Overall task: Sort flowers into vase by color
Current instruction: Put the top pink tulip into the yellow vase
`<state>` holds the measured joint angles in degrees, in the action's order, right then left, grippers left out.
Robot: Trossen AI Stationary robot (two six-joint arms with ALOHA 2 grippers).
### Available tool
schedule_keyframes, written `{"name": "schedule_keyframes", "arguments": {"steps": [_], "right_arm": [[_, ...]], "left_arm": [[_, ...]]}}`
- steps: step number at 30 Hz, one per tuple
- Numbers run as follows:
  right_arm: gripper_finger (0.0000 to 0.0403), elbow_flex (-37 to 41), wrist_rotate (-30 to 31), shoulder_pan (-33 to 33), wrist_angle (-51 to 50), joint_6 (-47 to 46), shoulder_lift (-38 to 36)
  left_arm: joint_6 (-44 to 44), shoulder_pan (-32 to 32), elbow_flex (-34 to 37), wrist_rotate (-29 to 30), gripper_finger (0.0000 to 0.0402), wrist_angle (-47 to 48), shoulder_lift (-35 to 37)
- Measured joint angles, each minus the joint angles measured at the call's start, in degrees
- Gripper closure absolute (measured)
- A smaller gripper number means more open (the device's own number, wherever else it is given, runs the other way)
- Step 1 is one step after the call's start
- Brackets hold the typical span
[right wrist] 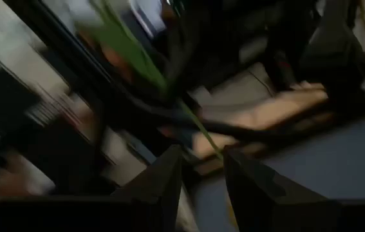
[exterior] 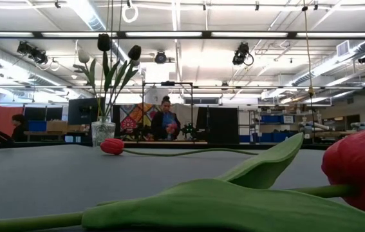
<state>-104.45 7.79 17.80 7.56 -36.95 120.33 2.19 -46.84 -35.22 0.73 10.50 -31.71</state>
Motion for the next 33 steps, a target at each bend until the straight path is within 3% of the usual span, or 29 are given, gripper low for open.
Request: {"name": "schedule_keyframes", "arguments": {"steps": [3, 12, 26, 29, 33], "right_arm": [[0.0273, -11.0, -0.6, -0.1, -9.0, 4.5, 6.1], [0.0261, -30.5, -7.0, -2.7, -10.5, 10.7, 18.6], [0.0270, -29.4, -8.8, -4.2, -6.7, 12.6, 19.5], [0.0302, -29.4, -8.9, -4.3, -6.1, 13.3, 19.5], [0.0376, -29.4, -8.4, -4.3, -6.0, 14.0, 19.5]], "left_arm": [[0.7, 1.0, 0.0, 0.1, 0.0400, -0.1, 0.4], [1.1, 3.8, 0.0, 0.1, 0.0400, -0.6, 0.4], [0.0, 7.4, 0.0, 0.9, 0.0393, -3.4, 0.2], [0.3, 8.2, 0.0, 0.8, 0.0393, -3.5, 0.2], [2.0, 9.3, 0.0, 0.8, 0.0389, -3.1, 0.3]]}}
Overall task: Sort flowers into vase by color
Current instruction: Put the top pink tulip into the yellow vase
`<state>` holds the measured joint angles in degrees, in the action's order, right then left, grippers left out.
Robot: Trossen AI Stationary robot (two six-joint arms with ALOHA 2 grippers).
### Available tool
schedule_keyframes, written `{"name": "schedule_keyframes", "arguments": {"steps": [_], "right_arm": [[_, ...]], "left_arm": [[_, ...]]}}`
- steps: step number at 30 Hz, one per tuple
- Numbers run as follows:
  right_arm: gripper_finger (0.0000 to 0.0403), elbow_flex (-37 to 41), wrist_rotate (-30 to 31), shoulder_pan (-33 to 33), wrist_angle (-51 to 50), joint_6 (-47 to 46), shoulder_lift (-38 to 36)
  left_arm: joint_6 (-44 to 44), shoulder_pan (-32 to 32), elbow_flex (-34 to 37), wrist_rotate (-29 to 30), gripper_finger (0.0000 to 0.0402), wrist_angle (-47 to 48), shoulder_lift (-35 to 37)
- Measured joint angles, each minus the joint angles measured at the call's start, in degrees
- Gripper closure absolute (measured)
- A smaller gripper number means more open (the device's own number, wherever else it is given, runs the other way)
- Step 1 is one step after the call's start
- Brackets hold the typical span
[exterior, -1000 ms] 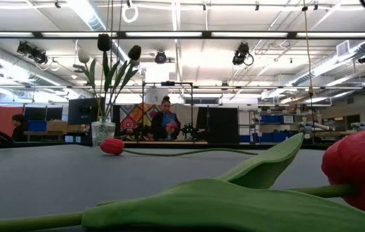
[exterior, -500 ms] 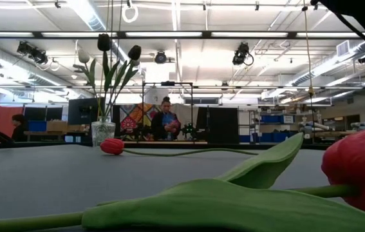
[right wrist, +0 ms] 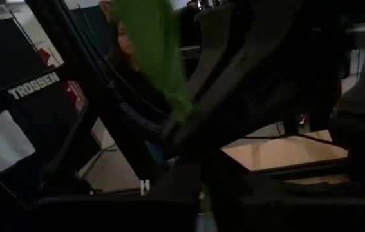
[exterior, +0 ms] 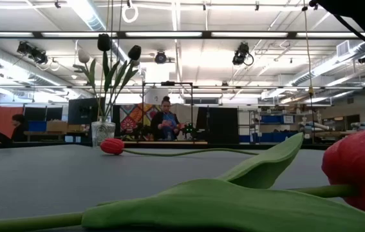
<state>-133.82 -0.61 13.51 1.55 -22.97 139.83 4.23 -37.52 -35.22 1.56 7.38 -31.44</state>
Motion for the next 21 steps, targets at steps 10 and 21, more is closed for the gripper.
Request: {"name": "schedule_keyframes", "arguments": {"steps": [10, 21], "right_arm": [[0.0396, 1.5, 10.1, 1.4, 5.5, 7.7, 0.9], [0.0395, 1.6, 1.1, 0.6, 18.3, 18.1, 3.3]], "left_arm": [[9.0, 1.1, -10.6, 0.5, 0.0295, 26.0, 0.4], [13.1, 1.0, -28.5, 3.0, 0.0242, 49.7, 0.5]]}}
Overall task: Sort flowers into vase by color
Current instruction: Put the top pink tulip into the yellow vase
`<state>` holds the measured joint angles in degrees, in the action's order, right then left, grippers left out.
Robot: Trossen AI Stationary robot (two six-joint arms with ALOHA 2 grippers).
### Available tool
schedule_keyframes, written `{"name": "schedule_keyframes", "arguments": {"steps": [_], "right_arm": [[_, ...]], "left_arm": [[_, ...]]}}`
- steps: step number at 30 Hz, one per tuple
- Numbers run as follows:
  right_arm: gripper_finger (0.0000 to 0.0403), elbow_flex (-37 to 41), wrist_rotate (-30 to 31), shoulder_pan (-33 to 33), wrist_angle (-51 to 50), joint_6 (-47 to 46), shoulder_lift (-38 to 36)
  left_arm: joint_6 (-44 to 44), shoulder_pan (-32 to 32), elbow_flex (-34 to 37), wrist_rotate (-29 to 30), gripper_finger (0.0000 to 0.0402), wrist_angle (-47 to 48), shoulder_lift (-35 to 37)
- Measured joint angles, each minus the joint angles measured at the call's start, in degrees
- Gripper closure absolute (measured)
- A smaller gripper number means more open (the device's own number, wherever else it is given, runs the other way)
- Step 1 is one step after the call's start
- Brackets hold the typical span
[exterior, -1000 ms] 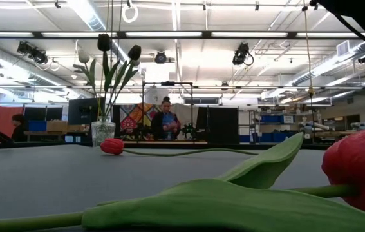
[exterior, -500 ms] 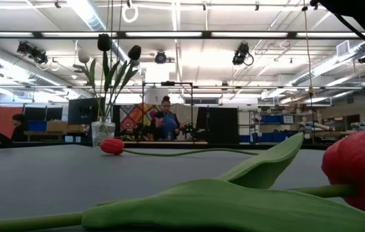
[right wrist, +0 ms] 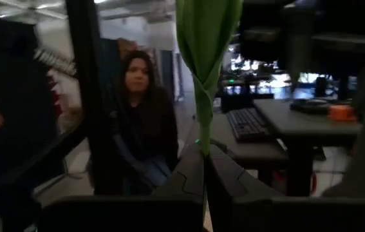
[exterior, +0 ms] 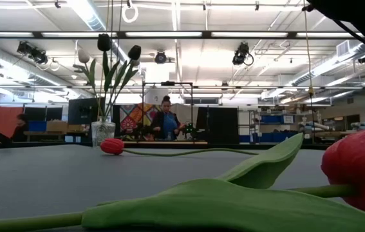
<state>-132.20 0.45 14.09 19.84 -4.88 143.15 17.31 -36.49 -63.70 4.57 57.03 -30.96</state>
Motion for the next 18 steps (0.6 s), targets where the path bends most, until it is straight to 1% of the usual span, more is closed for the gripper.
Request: {"name": "schedule_keyframes", "arguments": {"steps": [3, 6, 13, 18], "right_arm": [[0.0395, 0.1, -2.5, 0.1, 1.0, 0.4, 1.5], [0.0394, 0.2, -4.4, 0.4, 0.6, 0.3, 2.3], [0.0392, 0.0, -4.9, 0.4, 1.7, 1.0, 3.7], [0.0392, 0.1, -5.0, 0.1, -0.6, 2.4, 4.2]], "left_arm": [[0.7, 0.0, -1.8, 2.3, 0.0251, 1.3, 0.0], [1.5, 0.0, -2.0, 3.0, 0.0257, 1.4, 0.1], [2.6, 0.0, -1.8, 3.4, 0.0258, 1.8, -1.0], [1.6, 0.0, -1.8, 6.8, 0.0258, 1.8, -1.3]]}}
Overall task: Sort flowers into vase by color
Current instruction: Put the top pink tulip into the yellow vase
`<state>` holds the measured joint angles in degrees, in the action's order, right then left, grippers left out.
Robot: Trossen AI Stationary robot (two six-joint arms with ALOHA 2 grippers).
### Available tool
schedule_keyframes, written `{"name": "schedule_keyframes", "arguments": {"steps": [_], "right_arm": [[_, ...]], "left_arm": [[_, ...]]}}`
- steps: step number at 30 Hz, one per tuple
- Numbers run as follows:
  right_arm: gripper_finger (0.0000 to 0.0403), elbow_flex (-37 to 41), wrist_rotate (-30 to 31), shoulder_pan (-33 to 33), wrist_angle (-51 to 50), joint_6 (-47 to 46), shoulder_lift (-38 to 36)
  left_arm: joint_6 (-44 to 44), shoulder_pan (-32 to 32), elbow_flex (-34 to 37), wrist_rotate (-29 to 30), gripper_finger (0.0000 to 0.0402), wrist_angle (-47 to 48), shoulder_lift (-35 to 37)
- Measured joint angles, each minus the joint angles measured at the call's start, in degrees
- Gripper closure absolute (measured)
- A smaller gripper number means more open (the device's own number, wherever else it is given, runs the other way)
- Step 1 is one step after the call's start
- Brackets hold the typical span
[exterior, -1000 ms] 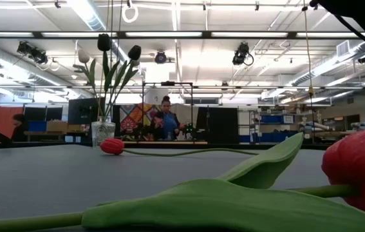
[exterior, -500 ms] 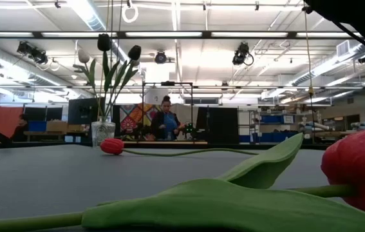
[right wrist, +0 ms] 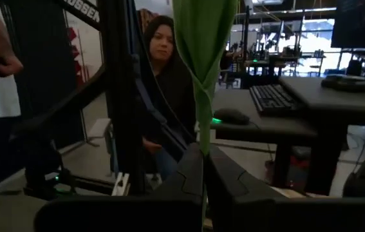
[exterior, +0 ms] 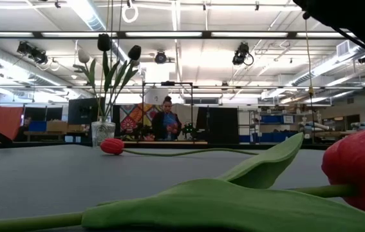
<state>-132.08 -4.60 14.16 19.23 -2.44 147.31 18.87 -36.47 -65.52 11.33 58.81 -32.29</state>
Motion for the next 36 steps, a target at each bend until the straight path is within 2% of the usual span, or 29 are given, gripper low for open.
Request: {"name": "schedule_keyframes", "arguments": {"steps": [3, 9, 15, 22, 28, 36], "right_arm": [[0.0391, 0.0, -1.0, -0.2, -0.7, 1.4, -0.1], [0.0388, 0.0, -2.6, -0.9, -5.3, 2.5, -0.1], [0.0388, 0.0, -3.5, -1.9, -5.5, 3.1, -0.1], [0.0386, 0.0, -8.7, -2.8, -4.0, 3.1, -0.1], [0.0375, 0.0, -12.0, -2.6, -3.5, 3.2, -0.1], [0.0341, 0.0, -12.0, -2.3, -3.5, 4.6, -0.1]], "left_arm": [[-0.1, 0.0, 0.0, 2.4, 0.0258, -0.1, 0.0], [1.3, 0.0, 0.0, 2.6, 0.0258, -0.2, 0.0], [1.1, 0.0, 0.0, 4.5, 0.0258, -0.3, 0.0], [1.2, 0.0, 0.0, 5.6, 0.0258, -0.3, 0.0], [2.3, 0.0, 0.0, 5.6, 0.0258, -0.3, 0.0], [3.0, 0.0, 0.0, 5.6, 0.0258, -0.3, 0.0]]}}
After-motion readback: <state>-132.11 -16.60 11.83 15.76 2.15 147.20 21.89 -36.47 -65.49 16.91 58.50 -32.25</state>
